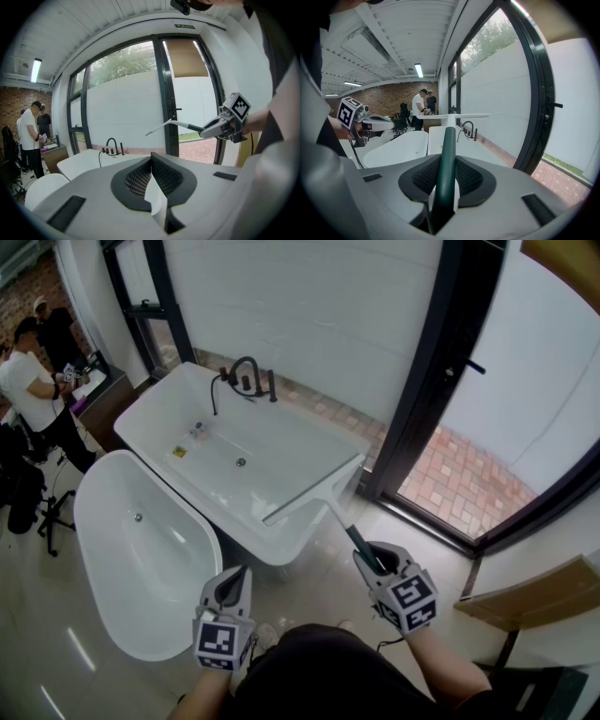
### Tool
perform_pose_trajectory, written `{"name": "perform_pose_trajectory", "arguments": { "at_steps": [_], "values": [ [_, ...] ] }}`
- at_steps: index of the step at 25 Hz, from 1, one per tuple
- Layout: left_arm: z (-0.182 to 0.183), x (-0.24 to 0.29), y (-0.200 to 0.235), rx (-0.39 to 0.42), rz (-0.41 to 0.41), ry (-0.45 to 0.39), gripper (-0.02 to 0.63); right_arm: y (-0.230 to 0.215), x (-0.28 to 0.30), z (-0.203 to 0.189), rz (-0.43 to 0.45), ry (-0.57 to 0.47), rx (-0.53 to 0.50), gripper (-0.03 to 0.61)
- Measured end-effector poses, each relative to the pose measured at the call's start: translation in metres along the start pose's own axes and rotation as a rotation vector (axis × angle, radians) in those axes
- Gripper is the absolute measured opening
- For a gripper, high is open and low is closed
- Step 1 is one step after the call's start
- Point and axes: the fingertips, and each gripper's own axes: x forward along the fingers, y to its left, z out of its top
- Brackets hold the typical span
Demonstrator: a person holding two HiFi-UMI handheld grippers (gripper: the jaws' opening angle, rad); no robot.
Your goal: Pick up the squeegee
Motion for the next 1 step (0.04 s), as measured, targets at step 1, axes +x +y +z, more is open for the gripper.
{"name": "perform_pose_trajectory", "arguments": {
  "at_steps": [1],
  "values": [
    [-0.0002,0.0003,0.0000,0.001,0.000,0.000,-0.006,-0.0001,0.0003,0.0006,-0.001,-0.002,-0.001,0.080]
  ]
}}
